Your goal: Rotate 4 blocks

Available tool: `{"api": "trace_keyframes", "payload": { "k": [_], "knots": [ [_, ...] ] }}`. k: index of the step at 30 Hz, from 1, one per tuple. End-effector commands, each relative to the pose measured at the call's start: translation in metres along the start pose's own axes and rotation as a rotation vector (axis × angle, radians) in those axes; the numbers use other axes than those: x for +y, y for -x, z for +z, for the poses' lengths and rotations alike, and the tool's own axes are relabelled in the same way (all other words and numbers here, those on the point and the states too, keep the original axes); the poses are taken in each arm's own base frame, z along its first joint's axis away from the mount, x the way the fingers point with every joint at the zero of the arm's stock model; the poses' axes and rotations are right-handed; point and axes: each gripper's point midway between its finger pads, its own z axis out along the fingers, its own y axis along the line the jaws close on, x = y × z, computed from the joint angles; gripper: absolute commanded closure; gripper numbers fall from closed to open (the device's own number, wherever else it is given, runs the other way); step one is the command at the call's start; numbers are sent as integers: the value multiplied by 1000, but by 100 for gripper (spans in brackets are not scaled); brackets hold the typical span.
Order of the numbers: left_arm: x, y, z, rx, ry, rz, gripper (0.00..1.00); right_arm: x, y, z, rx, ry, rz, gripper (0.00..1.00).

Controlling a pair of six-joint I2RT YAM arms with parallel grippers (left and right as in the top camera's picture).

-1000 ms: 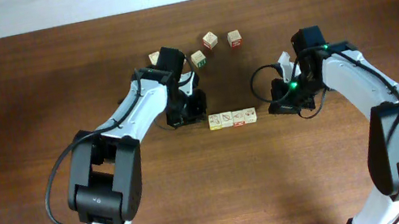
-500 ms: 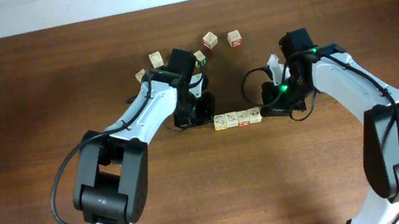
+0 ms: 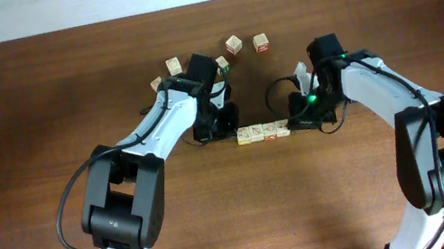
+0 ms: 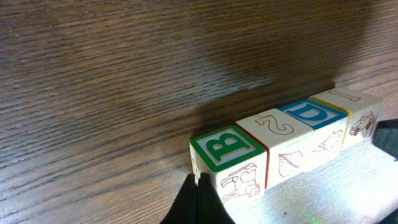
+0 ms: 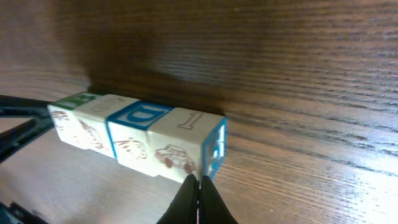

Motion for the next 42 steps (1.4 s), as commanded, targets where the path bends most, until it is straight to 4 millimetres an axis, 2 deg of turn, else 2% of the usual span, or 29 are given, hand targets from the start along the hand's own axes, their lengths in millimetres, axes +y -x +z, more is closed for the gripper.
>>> {"api": "trace_keyframes", "payload": {
  "k": [1, 3, 6, 10, 12, 17, 24, 27, 28, 33, 38, 41, 42],
  "knots": [
    [5, -4, 7, 20, 7, -18, 100, 21, 14, -23, -52, 30, -39, 96],
    [5, -4, 7, 20, 7, -18, 100, 13, 16, -25, -60, -21, -36, 96],
    [5, -4, 7, 20, 7, -18, 100, -12, 14, -20, -66, -141, 7, 96],
    [5, -4, 7, 20, 7, -18, 100, -20, 10, -2, -23, -145, 22, 96],
    [5, -4, 7, 20, 7, -18, 100, -18, 7, 7, 6, -110, 31, 95],
    [5, -4, 7, 20, 7, -18, 100, -7, 2, 14, 27, -98, -2, 96],
    [5, -4, 7, 19, 7, -18, 100, -11, -9, 21, 54, -97, 9, 95],
    [5, -4, 7, 19, 7, -18, 100, 4, -5, 22, 42, -11, -3, 95],
    [5, -4, 7, 19, 7, -18, 100, 12, -2, 21, 36, 38, -16, 95],
    [5, -4, 7, 20, 7, -18, 100, 22, -3, 18, 40, 90, -49, 95],
    [5, -4, 7, 19, 7, -18, 100, 35, 0, -3, -9, 100, -78, 96],
    [5, -4, 7, 19, 7, -18, 100, 38, -4, -2, 5, 98, -82, 96],
    [5, -4, 7, 19, 7, -18, 100, 44, -5, 0, 9, 100, -101, 96]
  ]
}}
